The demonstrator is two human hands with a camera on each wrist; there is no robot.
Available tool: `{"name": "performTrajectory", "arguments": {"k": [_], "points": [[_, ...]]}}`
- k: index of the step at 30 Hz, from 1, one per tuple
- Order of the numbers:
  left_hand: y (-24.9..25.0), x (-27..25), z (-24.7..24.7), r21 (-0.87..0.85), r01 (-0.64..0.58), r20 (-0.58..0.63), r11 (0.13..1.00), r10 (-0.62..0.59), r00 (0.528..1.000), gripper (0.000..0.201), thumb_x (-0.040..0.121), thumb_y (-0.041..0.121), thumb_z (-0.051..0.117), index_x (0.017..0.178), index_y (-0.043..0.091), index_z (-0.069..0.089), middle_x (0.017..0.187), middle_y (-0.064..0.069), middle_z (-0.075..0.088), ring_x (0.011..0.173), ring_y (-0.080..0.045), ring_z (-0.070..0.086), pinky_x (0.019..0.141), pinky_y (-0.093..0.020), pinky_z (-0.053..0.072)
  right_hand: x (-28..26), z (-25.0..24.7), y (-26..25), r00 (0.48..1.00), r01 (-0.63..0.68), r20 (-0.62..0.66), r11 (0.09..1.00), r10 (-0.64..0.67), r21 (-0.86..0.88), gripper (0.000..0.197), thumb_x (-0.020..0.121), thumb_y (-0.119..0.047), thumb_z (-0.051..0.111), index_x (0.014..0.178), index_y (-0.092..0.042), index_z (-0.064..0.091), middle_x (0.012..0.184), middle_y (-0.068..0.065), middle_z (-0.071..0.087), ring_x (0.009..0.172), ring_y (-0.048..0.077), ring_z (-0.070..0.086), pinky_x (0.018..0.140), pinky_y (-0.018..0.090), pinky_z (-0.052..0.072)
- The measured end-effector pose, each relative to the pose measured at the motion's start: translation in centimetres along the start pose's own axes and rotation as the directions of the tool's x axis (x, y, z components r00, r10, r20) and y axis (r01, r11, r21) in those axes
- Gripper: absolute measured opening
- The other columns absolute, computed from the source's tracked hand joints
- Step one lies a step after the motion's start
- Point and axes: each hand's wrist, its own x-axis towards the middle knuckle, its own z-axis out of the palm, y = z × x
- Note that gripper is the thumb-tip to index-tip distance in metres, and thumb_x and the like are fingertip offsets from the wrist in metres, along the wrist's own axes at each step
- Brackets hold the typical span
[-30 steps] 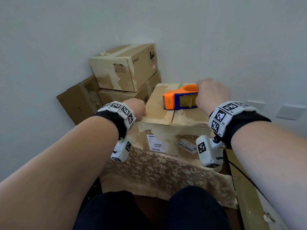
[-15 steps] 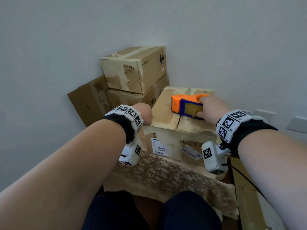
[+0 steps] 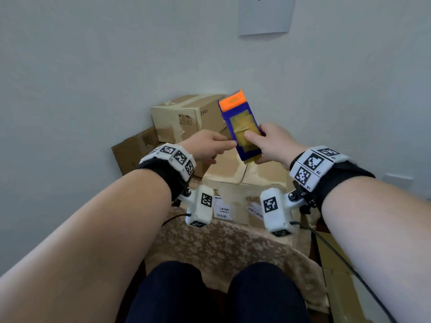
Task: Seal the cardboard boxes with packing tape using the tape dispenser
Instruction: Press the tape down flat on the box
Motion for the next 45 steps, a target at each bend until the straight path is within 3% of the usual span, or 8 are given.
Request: {"name": "performTrajectory", "arguments": {"k": [6,16,21,26,32,35,38,45], "points": [[1.5,-2.6,-0.4,-0.236,-0.047,0.011,0.971,0.051,0.999,0.03,0.095,0.024,0.058,0.114,0.002,0.064,0.114,-0.014,0.068,0.102,-0.02,0.065,0.084,-0.034,0.052,-1.9,0.3,-2.2,0.997,-0.055,0.057,0.976,0.044,0.212,0.034,0.099,-0.031,0.048,0.119,-0.003,0.054,0.121,0.016,0.058,0.102,0.032,0.064,0.076,0.05,0.058],[-1.0,-2.6,-2.1,-0.462,0.05,-0.058,0.886,-0.086,0.995,0.031,0.101,0.022,0.043,0.123,0.003,0.055,0.11,-0.015,0.066,0.097,-0.028,0.066,0.082,-0.039,0.055,-0.3,3.0,-3.0,0.999,-0.007,0.036,0.999,0.009,-0.034,0.028,0.099,-0.032,0.047,0.106,-0.01,0.062,0.107,0.012,0.065,0.096,0.027,0.063,0.077,0.042,0.059],[-6.6,-0.5,-3.8,-0.12,0.216,-0.18,0.969,-0.235,0.955,0.024,0.099,0.026,0.046,0.077,0.02,0.052,0.102,-0.014,0.055,0.092,-0.026,0.053,0.094,-0.044,0.047,2.0,5.6,-0.3,0.996,0.016,0.089,0.933,0.018,-0.359,0.022,0.095,-0.029,0.054,0.107,-0.014,0.066,0.098,0.001,0.062,0.092,0.019,0.058,0.075,0.027,0.048],[-12.4,2.1,-4.0,0.225,0.426,-0.223,0.876,-0.38,0.898,0.037,0.099,0.025,0.042,0.064,0.016,0.039,0.075,-0.005,0.049,0.088,-0.022,0.046,0.08,-0.035,0.041,4.7,9.1,3.3,0.975,-0.025,0.176,0.855,0.135,-0.519,0.041,0.091,-0.033,0.059,0.129,-0.018,0.058,0.129,0.004,0.059,0.116,0.021,0.056,0.097,0.031,0.044],[-17.2,4.9,-2.2,0.483,0.453,-0.17,0.75,-0.426,0.888,0.018,0.101,0.016,0.039,0.098,0.007,0.055,0.073,-0.006,0.044,0.085,-0.02,0.044,0.074,-0.027,0.034,6.9,12.0,6.6,0.947,0.099,0.291,0.744,0.132,-0.661,0.067,0.091,-0.047,0.058,0.149,-0.028,0.031,0.155,0.004,0.031,0.141,0.024,0.031,0.113,0.034,0.026],[-18.9,6.1,-1.1,0.559,0.443,-0.11,0.701,-0.467,0.877,0.032,0.1,0.009,0.035,0.122,-0.001,0.057,0.104,-0.016,0.063,0.099,-0.029,0.061,0.085,-0.034,0.046,7.8,13.2,7.6,0.93,0.155,0.339,0.686,0.141,-0.711,0.076,0.087,-0.062,0.051,0.151,-0.035,0.021,0.158,0.003,0.02,0.142,0.028,0.023,0.115,0.048,0.023],[-19.9,6.8,-0.4,0.6,0.465,-0.16,0.651,-0.472,0.867,0.024,0.101,0.014,0.038,0.109,0.007,0.059,0.124,-0.013,0.061,0.115,-0.024,0.059,0.093,-0.03,0.046,8.4,13.8,8.1,0.913,0.218,0.384,0.634,0.135,-0.742,0.085,0.083,-0.067,0.052,0.152,-0.04,0.011,0.159,-0.004,0.013,0.144,0.027,0.014,0.114,0.056,0.015],[-22.0,7.7,0.0,0.542,0.434,-0.059,0.719,-0.483,0.873,0.027,0.095,0.026,0.056,0.102,0.002,0.066,0.102,-0.018,0.066,0.098,-0.03,0.063,0.076,-0.036,0.051,9.4,13.9,8.9,0.908,0.22,0.396,0.651,0.136,-0.726,0.096,0.078,-0.062,0.064,0.151,-0.042,0.004,0.162,-0.007,0.002,0.148,0.026,0.004,0.117,0.055,0.007]]}}
